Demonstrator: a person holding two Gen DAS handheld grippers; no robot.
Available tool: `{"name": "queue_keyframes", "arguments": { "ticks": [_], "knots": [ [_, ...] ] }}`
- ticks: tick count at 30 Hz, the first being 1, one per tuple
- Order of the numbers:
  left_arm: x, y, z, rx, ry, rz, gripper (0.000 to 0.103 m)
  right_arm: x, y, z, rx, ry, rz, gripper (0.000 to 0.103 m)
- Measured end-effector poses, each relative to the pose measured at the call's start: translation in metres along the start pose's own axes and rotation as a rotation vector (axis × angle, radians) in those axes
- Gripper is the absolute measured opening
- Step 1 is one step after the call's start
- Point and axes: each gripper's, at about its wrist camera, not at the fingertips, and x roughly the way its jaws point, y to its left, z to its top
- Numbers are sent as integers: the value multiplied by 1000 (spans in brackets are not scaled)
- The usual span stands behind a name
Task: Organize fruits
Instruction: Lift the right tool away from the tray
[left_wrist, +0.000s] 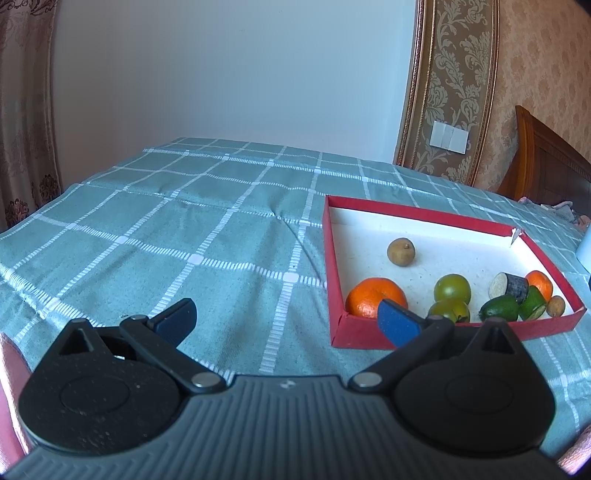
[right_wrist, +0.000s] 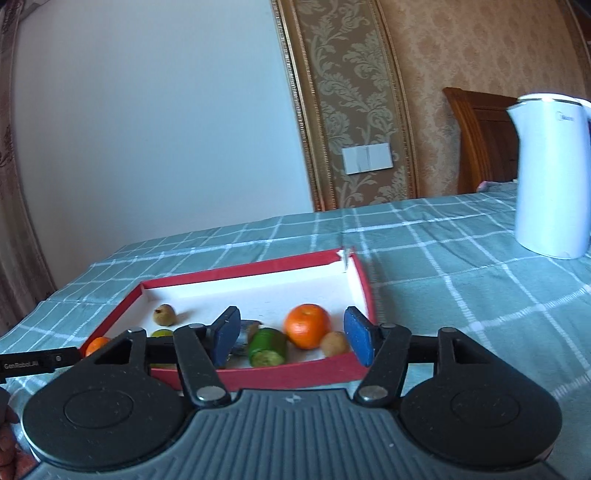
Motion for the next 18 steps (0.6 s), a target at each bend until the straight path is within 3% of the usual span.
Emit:
{"name": "queue_keyframes", "arguments": {
  "ticks": [6, 10, 18],
  "knots": [
    [0, -3, 0, 9, 2, 16, 103, 7, -38, -10, 78, -2, -73, 62],
    [1, -6, 0, 21, 8, 25, 103, 11, -52, -15, 152, 23, -63, 62],
    [-5, -11, -3, 52, -14, 20, 103, 13, -55, -17, 183, 42, -47, 62]
  ]
}}
